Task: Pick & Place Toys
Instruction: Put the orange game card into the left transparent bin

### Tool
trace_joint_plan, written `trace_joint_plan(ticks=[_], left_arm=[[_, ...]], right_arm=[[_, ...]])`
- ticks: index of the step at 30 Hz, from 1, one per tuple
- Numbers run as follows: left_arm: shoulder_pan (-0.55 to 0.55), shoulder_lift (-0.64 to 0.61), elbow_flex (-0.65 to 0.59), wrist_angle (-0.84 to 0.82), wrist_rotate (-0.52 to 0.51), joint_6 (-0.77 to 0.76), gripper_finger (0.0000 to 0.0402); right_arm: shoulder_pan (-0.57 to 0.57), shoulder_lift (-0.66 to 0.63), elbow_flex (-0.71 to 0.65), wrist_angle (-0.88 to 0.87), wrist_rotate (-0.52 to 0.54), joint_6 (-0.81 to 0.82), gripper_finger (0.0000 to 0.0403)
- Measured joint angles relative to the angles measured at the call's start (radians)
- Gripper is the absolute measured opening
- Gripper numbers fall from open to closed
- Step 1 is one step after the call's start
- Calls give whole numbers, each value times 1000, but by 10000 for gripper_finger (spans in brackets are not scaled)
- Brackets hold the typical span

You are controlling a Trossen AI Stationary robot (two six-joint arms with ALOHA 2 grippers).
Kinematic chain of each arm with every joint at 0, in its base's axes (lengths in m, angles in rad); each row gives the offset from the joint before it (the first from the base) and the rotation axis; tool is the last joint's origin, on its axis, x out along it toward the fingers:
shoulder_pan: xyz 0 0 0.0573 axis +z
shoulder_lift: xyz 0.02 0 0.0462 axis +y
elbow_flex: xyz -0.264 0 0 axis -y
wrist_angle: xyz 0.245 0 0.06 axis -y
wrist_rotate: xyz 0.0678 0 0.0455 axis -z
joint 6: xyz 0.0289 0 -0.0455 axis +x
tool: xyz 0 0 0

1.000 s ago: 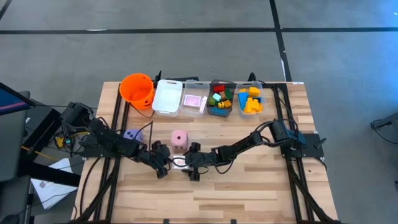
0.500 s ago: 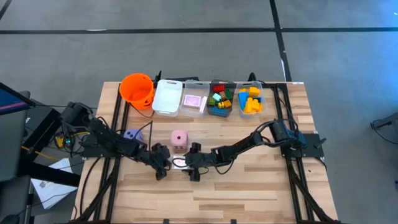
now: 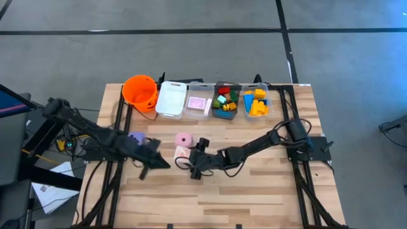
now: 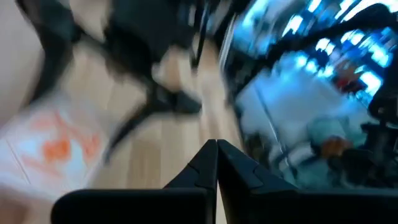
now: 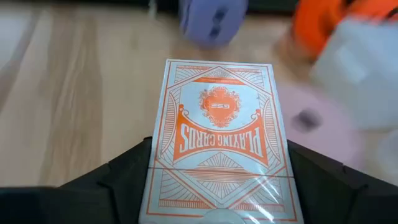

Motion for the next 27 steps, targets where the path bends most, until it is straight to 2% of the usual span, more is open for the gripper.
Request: trace_joint_plan(ticks=[7, 10, 13, 16, 21, 27], left_arm=[[0, -315, 0, -17, -143, 371, 0], [0, -397, 0, -19, -202, 499, 0], [0, -438, 0, -36, -271, 514, 0], [0, -448, -9, -49, -286, 504, 0], [0, -437, -30, -51, -302, 504, 0], [0, -412, -30, -55, -306, 504, 0]], right_arm=[[-49, -151, 16, -29, 187, -48, 301], [-114, -188, 15, -45, 212, -28, 307], [-200, -209, 16, -69, 209, 45, 314], [-293, -204, 14, -100, 198, 108, 313], [-429, -165, 15, -88, 71, 202, 311], [-488, -143, 14, -81, 22, 233, 351]])
